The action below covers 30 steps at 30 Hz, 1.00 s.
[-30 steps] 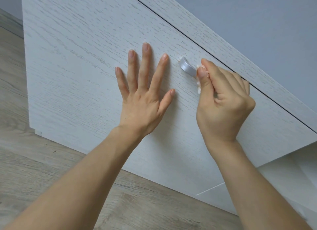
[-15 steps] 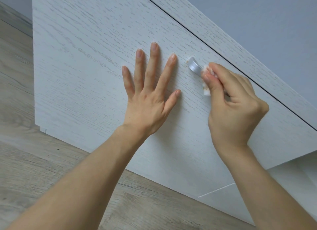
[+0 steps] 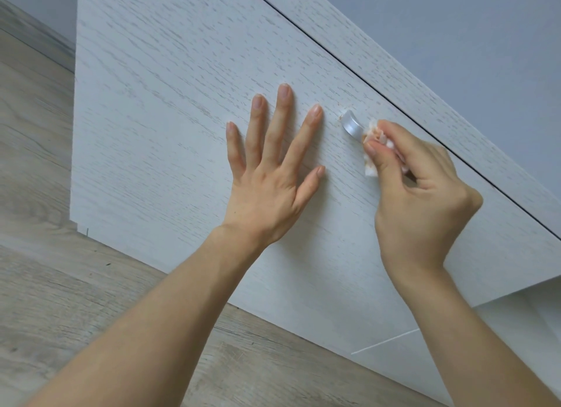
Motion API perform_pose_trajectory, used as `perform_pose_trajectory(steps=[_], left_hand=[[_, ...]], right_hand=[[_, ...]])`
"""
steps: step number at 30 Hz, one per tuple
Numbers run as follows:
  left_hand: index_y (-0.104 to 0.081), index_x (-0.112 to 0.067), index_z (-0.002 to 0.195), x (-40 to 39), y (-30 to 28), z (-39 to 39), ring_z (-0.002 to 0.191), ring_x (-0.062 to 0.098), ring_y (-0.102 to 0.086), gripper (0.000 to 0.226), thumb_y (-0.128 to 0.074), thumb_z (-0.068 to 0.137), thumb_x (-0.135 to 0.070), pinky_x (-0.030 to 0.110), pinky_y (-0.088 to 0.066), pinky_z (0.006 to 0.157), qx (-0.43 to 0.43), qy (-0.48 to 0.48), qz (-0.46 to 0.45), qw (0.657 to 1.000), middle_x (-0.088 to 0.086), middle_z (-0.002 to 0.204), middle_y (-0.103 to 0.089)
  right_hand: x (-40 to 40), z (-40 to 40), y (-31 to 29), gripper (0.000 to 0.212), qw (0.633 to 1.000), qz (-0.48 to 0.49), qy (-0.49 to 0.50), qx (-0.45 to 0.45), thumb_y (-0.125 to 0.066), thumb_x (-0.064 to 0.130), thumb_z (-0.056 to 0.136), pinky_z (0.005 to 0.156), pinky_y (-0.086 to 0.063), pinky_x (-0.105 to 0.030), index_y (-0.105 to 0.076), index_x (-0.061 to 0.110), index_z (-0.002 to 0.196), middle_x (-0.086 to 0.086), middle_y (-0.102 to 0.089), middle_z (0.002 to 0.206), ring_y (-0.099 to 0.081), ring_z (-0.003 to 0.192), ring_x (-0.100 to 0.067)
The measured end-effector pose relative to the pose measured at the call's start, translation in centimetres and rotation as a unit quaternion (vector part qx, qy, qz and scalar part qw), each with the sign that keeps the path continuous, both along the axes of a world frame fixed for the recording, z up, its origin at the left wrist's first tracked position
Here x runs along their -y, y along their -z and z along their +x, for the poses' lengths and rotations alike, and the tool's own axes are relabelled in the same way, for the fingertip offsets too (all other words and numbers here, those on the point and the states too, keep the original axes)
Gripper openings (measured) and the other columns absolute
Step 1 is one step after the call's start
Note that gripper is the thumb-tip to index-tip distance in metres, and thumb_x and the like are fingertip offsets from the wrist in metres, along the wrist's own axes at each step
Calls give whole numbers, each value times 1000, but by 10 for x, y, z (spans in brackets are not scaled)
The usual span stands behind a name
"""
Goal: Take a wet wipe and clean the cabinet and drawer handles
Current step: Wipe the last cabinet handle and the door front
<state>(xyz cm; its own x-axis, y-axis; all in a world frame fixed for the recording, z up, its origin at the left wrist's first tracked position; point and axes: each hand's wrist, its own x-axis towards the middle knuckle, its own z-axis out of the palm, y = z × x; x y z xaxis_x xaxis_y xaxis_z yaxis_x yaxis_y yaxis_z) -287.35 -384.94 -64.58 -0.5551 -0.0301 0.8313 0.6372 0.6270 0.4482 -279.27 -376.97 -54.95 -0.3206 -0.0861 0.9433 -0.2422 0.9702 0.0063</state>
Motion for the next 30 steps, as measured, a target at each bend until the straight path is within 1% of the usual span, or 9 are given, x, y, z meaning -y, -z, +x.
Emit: perform_pose_trajectory(steps=[3,5,8,12,16,20,25,28,30], left_hand=[[-20,-18,150,-2,-2,2,140,37,-3,63,-33,97,-49,55,4,111,3,0,9,1000,16,154,-12],[-19,-19,150,0,-2,3,140,36,-4,62,-32,97,-49,53,3,111,2,-5,3,1000,15,155,-13],[-20,-22,150,7,1,0,140,32,-8,60,-29,98,-50,51,-3,110,-12,-27,-26,999,10,155,-11],[-22,-22,149,3,0,0,139,31,-11,59,-28,98,-51,48,1,110,-22,-33,-10,999,5,151,-7],[-18,-24,149,3,1,-3,139,31,-10,58,-27,98,-51,46,3,110,-22,-34,-6,999,6,153,-12],[-16,-25,149,4,2,-3,140,30,-9,59,-27,97,-52,46,4,110,-22,-32,-13,999,4,151,-6],[-14,-24,150,8,2,-3,139,31,-8,59,-26,98,-51,45,5,109,-18,-33,-29,999,5,151,-4],[-14,-23,151,12,3,-2,140,31,-6,60,-25,99,-50,45,5,110,-12,-29,-47,998,5,152,-2],[-14,-21,151,12,1,0,140,33,-5,60,-24,99,-50,49,2,111,-4,-20,-48,999,7,152,-2]], right_hand=[[8,-8,0,10,1000,14,2,-8,-67,14,87,71,-49,-24,-73,8,92,11,-67,82,-61,73,-12],[6,-6,2,11,999,-46,-16,-6,-67,16,86,72,-49,-22,-73,10,94,19,-63,85,-62,75,-11],[3,4,6,14,992,-122,-35,-1,-67,18,86,75,-53,-29,-70,13,99,17,-62,90,-65,83,-15],[22,-17,-1,12,999,-33,3,-8,-68,16,85,70,-52,-35,-71,5,89,2,-66,81,-61,73,-20],[22,-17,1,14,998,-51,28,-16,-67,17,85,69,-51,-49,-69,3,84,-7,-67,79,-62,75,-26],[30,-22,0,9,997,-56,33,-31,-68,11,82,69,-52,-45,-69,2,81,-9,-68,78,-63,74,-28],[18,-11,5,8,999,-30,26,-37,-68,14,85,68,-52,-41,-72,6,85,8,-62,81,-61,75,-18],[-8,7,11,10,996,-63,39,-48,-67,16,87,71,-51,-39,-73,8,90,13,-60,86,-52,77,-6],[-21,16,13,10,994,-86,52,-44,-66,17,88,75,-50,-35,-72,11,94,16,-61,88,-50,80,-5]])
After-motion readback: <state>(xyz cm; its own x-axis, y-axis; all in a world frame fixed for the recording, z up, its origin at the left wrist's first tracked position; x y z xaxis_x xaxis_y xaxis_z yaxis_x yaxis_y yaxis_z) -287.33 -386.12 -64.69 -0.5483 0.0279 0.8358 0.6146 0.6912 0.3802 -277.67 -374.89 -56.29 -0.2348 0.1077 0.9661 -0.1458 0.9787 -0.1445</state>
